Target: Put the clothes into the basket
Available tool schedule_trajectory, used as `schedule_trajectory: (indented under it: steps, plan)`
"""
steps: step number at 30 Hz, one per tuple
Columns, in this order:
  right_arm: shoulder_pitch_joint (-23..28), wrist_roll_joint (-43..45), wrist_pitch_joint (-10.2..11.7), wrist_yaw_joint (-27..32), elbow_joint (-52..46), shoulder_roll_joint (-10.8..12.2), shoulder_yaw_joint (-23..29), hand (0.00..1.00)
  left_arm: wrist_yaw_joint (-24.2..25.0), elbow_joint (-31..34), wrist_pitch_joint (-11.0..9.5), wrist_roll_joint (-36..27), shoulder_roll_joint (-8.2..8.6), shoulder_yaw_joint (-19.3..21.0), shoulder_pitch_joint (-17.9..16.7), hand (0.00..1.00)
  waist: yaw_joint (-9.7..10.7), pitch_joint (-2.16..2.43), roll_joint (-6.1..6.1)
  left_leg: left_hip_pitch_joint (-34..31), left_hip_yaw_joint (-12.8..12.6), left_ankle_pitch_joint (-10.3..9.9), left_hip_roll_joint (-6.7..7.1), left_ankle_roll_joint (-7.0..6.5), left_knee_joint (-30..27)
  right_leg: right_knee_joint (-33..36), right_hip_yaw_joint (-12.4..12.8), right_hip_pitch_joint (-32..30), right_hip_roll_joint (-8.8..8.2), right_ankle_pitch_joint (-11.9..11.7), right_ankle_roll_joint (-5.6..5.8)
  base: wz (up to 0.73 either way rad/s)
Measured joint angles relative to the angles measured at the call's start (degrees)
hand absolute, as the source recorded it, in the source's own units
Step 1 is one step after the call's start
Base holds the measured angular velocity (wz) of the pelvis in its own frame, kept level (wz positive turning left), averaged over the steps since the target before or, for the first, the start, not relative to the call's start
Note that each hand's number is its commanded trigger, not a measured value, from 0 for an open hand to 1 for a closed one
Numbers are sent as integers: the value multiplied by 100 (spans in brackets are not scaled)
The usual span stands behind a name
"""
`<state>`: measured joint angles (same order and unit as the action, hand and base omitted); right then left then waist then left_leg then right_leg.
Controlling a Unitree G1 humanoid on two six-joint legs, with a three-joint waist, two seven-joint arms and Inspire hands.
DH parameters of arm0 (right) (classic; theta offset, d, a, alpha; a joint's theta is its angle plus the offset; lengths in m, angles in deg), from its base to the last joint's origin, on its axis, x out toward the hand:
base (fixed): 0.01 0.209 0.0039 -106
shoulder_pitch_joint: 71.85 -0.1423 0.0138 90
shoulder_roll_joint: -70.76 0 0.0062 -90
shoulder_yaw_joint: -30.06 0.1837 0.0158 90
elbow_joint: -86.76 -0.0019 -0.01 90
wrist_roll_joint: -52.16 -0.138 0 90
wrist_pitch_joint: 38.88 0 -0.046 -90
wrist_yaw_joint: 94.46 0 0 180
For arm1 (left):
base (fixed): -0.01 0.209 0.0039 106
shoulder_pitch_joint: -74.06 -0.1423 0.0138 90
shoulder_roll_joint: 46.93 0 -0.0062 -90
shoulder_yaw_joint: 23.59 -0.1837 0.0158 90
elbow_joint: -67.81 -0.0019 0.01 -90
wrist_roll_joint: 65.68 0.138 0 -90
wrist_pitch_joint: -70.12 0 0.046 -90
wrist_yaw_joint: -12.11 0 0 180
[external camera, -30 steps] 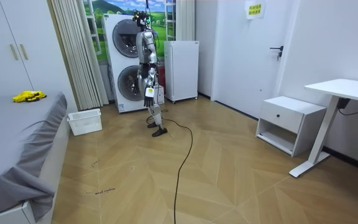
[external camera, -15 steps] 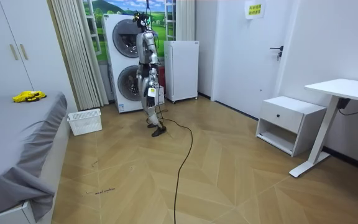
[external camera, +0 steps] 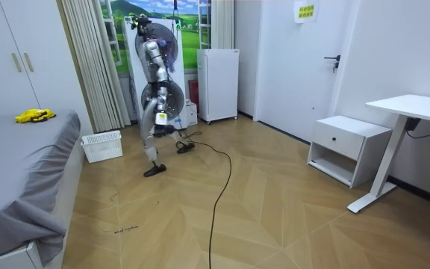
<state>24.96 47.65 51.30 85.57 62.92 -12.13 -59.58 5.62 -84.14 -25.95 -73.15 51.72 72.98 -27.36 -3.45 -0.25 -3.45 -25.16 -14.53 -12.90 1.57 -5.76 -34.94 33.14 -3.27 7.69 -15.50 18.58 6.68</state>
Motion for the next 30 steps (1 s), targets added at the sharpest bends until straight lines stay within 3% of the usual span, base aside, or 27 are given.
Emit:
schedule_trajectory:
  steps: [1, 2, 3, 4, 5, 6, 7, 8, 10, 12, 13, 14, 15, 16, 17, 18, 19, 20, 21, 22, 23, 24, 25, 26, 27, 29, 30]
  plan:
    - [7, 1, -2, 35, -56, 1, -8, 0, -6, 13, -72, -85, -9, -11, 54, 0, -3, 14, 22, 339, -35, -140, 66, -46, 156, 676, -13, -213, -81, -676, -83, -3]
    - [11, 4, -6, 43, -103, 7, 1, 0, -9, 14, -90, -82, -16, -15, 85, 0, 1, 12, 17, 532, -13, -182, 108, -62, 278, 997, -18, -330, -111, -1114, -163, 0]
    - [-17, 6, 5, 41, -225, 20, 37, 0, -20, 21, -142, -74, -27, -15, 157, 0, 9, 51, 139, 909, 65, -262, 136, -83, 579, 1594, -15, -669, -72, -1383, -255, -9]
    - [-83, -14, 14, 34, -371, 24, 33, 0, -43, 20, -156, -51, -34, -10, 260, 0, -2, 27, 198, 1297, 122, -308, 117, -107, 886, 2081, -155, -1117, 122, -904, -402, -9]
    - [-111, -28, 17, 28, -457, 26, 27, 0, -50, 15, -156, -33, -33, -26, 303, 0, -1, 4, 214, 1492, 170, -300, 119, -91, 1041, 2192, -296, -1328, 220, -662, -491, 9]
    - [-128, -38, 28, 46, -647, 29, 30, 0, -58, 11, -157, -18, -29, -74, 371, 0, 58, -22, 248, 1820, 360, -279, 101, -35, 1270, 2132, -586, -1698, 478, -273, -603, 25]
    - [-135, -66, 49, 62, -701, 37, 30, 0, -60, 13, -156, -5, -41, -117, 415, 0, 76, -19, 294, 1968, 451, -288, 98, -31, 1365, 1992, -675, -1897, 625, -138, -631, 48]
    - [-140, -101, 47, 101, -864, 43, -1, 0, -55, 18, -154, 21, -57, -253, 476, 0, 127, -28, 248, 2210, 594, -352, 96, -15, 1505, 1521, -825, -2291, 858, -16, -672, 56]
    - [-171, -119, 72, 226, -1087, 54, -41, 0, -50, 17, -128, 15, -43, -545, 541, 0, 192, -42, 219, 2551, 761, -491, 56, 54, 1681, 275, -873, -2694, 1087, -143, -716, 57]
    - [-231, -106, 137, 360, -1143, 70, -38, 0, 6, 48, -9, 24, 33, -819, 413, 0, 188, -27, 306, 3115, 883, -725, -179, 248, 1933, -1274, -1140, -2775, 1169, -1165, -762, 54]
    - [-227, -64, 137, 402, -1233, 80, -35, 0, 26, 65, 8, 24, 35, -831, 377, 0, 188, -32, 318, 3229, 927, -779, -248, 305, 1961, -1517, -1171, -2775, 1190, -1460, -774, 53]
    - [-223, -16, 166, 447, -1500, 101, -31, 0, 51, 102, 56, 26, 7, -836, 306, 0, 178, -11, 327, 3353, 1020, -884, -368, 430, 1959, -1722, -1186, -2688, 1301, -1898, -989, 34]
    - [-252, 32, 243, 481, -1799, 104, -7, 0, 52, 98, 86, 22, -8, -834, 277, 0, 131, 13, 350, 3400, 1049, -932, -473, 560, 1924, -1626, -1220, -2636, 1427, -2049, -1188, 26]
    - [-292, 43, 311, 503, -1908, 101, 6, 0, 55, 88, 86, 11, -6, -836, 204, 0, 113, -18, 424, 3455, 1057, -910, -560, 637, 1961, -1509, -1307, -2584, 1469, -2012, -1208, 21]
    - [-340, 40, 377, 541, -2200, 97, 49, 0, 70, 96, 85, 18, -9, -852, 125, 0, 130, -61, 509, 3613, 1015, -766, -678, 887, 2095, -1180, -1384, -2577, 1477, -1814, -1264, 29]
    - [-370, 63, 424, 599, -2449, 80, 90, 0, 81, 151, 85, 33, -8, -839, 70, 0, 180, -102, 550, 3910, 1159, -550, -718, 944, 2306, -280, -1426, -2813, 1354, -1453, -1386, 27]
    - [-400, 39, 437, 629, -2504, 71, 92, 0, 92, 166, 83, 43, -4, -790, 22, 0, 196, -169, 544, 4079, 1275, -504, -743, 935, 2356, 170, -1478, -3095, 1341, -1241, -1325, 0]
    - [-423, 26, 401, 642, -2694, 117, 50, 0, 90, 230, 85, 51, -84, -649, -152, 0, 117, -7, 561, 4143, 1349, -572, -808, 1015, 2143, -303, -1300, -3263, 1538, -1316, -1292, -17]
    - [-395, 34, 408, 643, -2889, 131, -5, 0, 85, 240, 171, 87, -188, -604, -245, 0, 145, 7, 532, 4080, 1288, -754, -792, 1092, 1579, -392, -1361, -3242, 1611, -1548, -1520, -24]
    - [-404, 61, 380, 660, -2885, 107, -14, 0, 79, 258, 241, 89, -189, -609, -284, 0, 148, 14, 616, 4043, 1262, -765, -899, 1078, 1216, -274, -1420, -3152, 1684, -1410, -1527, -4]
    - [-385, 64, 346, 692, -2914, 105, -49, 0, 95, 317, 294, 74, -232, -556, -309, 0, 185, 8, 593, 3829, 1213, -448, -976, 1118, 450, -214, -1432, -2912, 1726, -1057, -1613, 3]
    - [-370, 47, 346, 739, -2923, 90, -50, 0, 96, 386, 329, 70, -234, -555, -360, 0, 233, 5, 578, 3603, 1218, 56, -1020, 1103, -230, -302, -1416, -2634, 1774, -875, -1642, 6]
    - [-371, 25, 346, 766, -2922, 79, -51, 0, 98, 432, 341, 56, -226, -570, -358, 0, 267, 4, 569, 3490, 1231, 203, -1018, 1128, -478, -372, -1401, -2501, 1792, -823, -1657, 17]
    - [-370, 28, 346, 822, -2923, 48, -56, 0, 99, 577, 367, 27, -215, -624, -341, 0, 376, -4, 558, 3138, 1221, 168, -1011, 1121, -938, -578, -1382, -2242, 1821, -752, -1643, 16]
    - [-353, 11, 337, 881, -2922, 28, -50, 0, 100, 703, 355, 23, -200, -632, -293, 0, 415, -29, 486, 2795, 1070, 68, -960, 977, -1195, -757, -1313, -2019, 1823, -710, -1636, 9]
    - [-354, 6, 337, 936, -2905, 4, -46, 0, 94, 712, 335, 21, -186, -632, -203, 0, 409, -70, 404, 2364, 726, -159, -913, 903, -1207, -1050, -1179, -1658, 1848, -707, -1634, -25]
    - [-353, 32, 339, 944, -2908, -28, -34, 0, 92, 735, 336, 18, -164, -616, -220, 0, 369, -51, 369, 2090, 623, -315, -859, 906, -1024, -1175, -1100, -1499, 1852, -709, -1642, -42]
